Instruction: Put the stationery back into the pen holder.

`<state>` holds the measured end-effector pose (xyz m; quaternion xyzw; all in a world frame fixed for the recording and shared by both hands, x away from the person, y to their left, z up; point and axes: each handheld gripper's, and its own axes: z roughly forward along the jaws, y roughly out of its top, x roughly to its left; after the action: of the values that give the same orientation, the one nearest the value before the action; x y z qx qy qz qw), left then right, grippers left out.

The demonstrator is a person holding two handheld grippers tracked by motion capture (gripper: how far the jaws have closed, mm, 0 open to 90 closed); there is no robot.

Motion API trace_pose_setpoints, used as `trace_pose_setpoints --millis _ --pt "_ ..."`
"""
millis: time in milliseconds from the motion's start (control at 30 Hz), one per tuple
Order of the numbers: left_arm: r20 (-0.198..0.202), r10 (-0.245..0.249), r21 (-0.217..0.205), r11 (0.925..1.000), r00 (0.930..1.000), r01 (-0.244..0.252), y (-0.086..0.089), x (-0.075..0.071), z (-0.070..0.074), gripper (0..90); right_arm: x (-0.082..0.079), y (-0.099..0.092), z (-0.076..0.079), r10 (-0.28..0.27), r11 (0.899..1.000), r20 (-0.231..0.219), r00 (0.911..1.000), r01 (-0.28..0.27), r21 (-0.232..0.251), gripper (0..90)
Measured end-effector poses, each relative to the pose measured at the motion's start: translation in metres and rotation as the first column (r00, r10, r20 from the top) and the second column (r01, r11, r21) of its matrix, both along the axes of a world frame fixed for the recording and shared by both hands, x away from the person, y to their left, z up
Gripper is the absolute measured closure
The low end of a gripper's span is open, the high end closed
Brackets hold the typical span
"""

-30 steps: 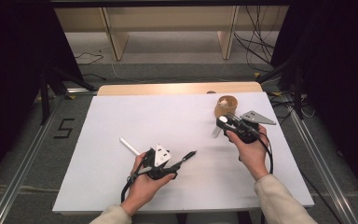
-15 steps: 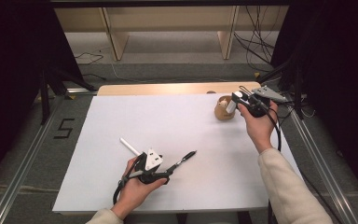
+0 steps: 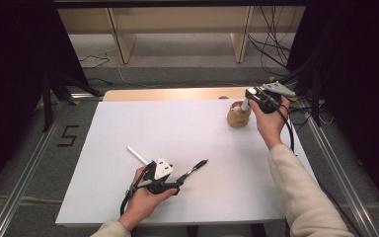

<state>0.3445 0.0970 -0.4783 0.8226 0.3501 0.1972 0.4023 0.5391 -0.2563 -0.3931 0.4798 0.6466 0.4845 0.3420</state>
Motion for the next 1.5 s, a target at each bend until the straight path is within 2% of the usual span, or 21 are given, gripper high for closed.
trace_pose_setpoints --millis 300,500,567,700,833,900,967,1000,1033,1067,1100,1133,1200,1300,1367,1400,1433,1500 --pt "-0.008 -0.015 0.008 0.9998 0.9999 0.015 -0.003 -0.001 -0.002 36.7 0.009 0.004 -0.016 -0.001 1.0 -0.033 0.9994 0.0 -0.028 64.4" --pt "-0.013 -0.024 0.01 0.9997 0.9996 0.024 -0.005 -0.002 -0.003 36.9 0.01 0.006 -0.033 -0.003 0.998 -0.101 0.9949 -0.003 -0.061 63.3" --pt "-0.017 -0.026 0.011 0.9996 0.9995 0.026 -0.005 -0.002 -0.004 37.1 0.009 0.005 -0.038 -0.005 0.998 -0.116 0.9932 -0.003 -0.063 60.5" --pt "-0.02 -0.027 0.009 0.9996 0.9994 0.028 -0.006 -0.002 -0.006 37.8 0.001 0.003 -0.037 0.002 0.998 -0.11 0.9939 -0.008 -0.06 48.9" --pt "-0.026 -0.029 0.018 0.9994 0.9992 0.029 -0.006 -0.001 -0.008 39.9 -0.019 -0.001 -0.033 0.02 0.999 -0.097 0.9951 -0.025 -0.046 40.6" --pt "-0.03 -0.032 0.019 0.9993 0.9991 0.032 -0.007 0.0 -0.009 40.5 -0.031 -0.001 -0.034 0.046 0.997 -0.107 0.9932 -0.052 -0.053 38.0" --pt "-0.033 -0.035 0.023 0.9991 0.9988 0.036 -0.008 0.0 -0.01 41.9 -0.049 0.0 -0.039 0.092 0.992 -0.133 0.9868 -0.102 -0.072 35.0" --pt "-0.035 -0.035 0.022 0.9991 0.9988 0.036 -0.009 0.001 -0.01 41.9 -0.049 0.0 -0.039 0.092 0.992 -0.133 0.9868 -0.102 -0.072 35.0" --pt "-0.038 -0.042 0.028 0.9987 0.9984 0.044 -0.01 0.001 -0.011 42.7 -0.062 0.002 -0.044 0.127 0.987 -0.153 0.9801 -0.14 -0.081 33.2" --pt "-0.038 -0.045 0.03 0.9985 0.9983 0.046 -0.011 0.002 -0.011 43.1 -0.069 0.002 -0.047 0.144 0.984 -0.155 0.9775 -0.158 -0.086 33.2" --pt "-0.041 -0.05 0.037 0.998 0.9979 0.051 -0.012 0.002 -0.012 43.1 -0.069 0.002 -0.047 0.144 0.984 -0.155 0.9775 -0.158 -0.086 33.2" --pt "-0.044 -0.051 0.038 0.9979 0.9977 0.053 -0.013 0.002 -0.013 43.9 -0.082 0.002 -0.054 0.181 0.978 -0.171 0.9686 -0.195 -0.071 33.2" --pt "-0.051 -0.056 0.048 0.9971 0.9971 0.059 -0.013 0.003 -0.014 44.7 -0.091 0.002 -0.058 0.207 0.973 -0.187 0.9605 -0.222 -0.065 33.1" --pt "-0.054 -0.064 0.047 0.9967 0.9965 0.066 -0.014 0.004 -0.015 45.5 -0.1 0.003 -0.062 0.224 0.969 -0.192 0.9554 -0.239 -0.058 33.5" --pt "-0.055 -0.065 0.048 0.9965 0.9963 0.068 -0.013 0.004 -0.016 46.1 -0.108 0.006 -0.067 0.255 0.961 -0.201 0.9458 -0.271 -0.051 34.0" --pt "-0.057 -0.063 0.045 0.9968 0.9964 0.066 -0.013 0.004 -0.016 46.3 -0.115 0.012 -0.071 0.286 0.951 -0.21 0.9351 -0.304 -0.058 36.2" --pt "-0.057 -0.062 0.042 0.997 0.9965 0.064 -0.012 0.003 -0.016 46.3 -0.115 0.012 -0.071 0.286 0.951 -0.21 0.9351 -0.304 -0.058 36.2" --pt "-0.058 -0.06 0.038 0.9973 0.9965 0.062 -0.011 0.002 -0.016 46.3 -0.118 0.018 -0.073 0.314 0.94 -0.225 0.9223 -0.335 -0.06 40.1"
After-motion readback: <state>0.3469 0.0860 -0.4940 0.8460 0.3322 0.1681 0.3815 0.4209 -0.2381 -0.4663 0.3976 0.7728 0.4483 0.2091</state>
